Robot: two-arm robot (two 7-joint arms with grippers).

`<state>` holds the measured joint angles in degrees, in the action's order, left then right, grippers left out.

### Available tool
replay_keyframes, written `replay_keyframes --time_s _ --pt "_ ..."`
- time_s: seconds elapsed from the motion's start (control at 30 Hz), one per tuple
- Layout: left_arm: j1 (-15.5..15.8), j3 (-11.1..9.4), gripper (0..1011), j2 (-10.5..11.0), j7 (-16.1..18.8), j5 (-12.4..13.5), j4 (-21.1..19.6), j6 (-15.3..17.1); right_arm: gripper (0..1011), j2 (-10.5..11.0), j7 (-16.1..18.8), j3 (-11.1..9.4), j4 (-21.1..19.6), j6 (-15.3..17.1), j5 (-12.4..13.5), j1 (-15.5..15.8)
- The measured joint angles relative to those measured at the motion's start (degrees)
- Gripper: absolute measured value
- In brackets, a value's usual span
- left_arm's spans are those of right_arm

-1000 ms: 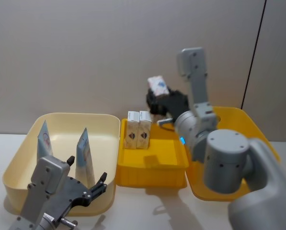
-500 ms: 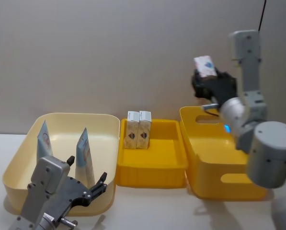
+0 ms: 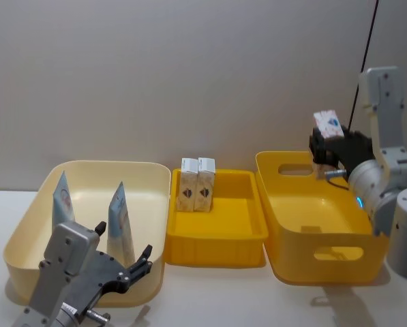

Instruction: Bimanual collaborative sorting of washing and personal care products

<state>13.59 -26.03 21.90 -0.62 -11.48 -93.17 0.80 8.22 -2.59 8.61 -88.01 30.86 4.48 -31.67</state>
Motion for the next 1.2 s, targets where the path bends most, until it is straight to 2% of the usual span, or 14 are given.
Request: replay_keyframes --time_s 0.37,0.6,0.97,1.2 --pt "0.0 0.0 1003 0.0 0.0 0.0 0.0 0.0 454 0.1 2.13 -0.31 4.23 4.17 0.84 -0.04" --pt "0.0 0.0 1003 0.0 0.0 0.0 0.0 0.0 658 -0.25 3.48 -0.17 7.52 5.67 1.29 -0.6" --pt "0.0 0.0 1003 -0.01 0.0 0.0 0.0 0.0 974 -0.52 4.42 -0.05 9.74 6.68 1.58 -0.99" --pt "0.0 0.0 1003 0.0 0.0 0.0 0.0 0.0 1001 -0.62 4.64 -0.04 10.19 6.93 1.61 -1.05"
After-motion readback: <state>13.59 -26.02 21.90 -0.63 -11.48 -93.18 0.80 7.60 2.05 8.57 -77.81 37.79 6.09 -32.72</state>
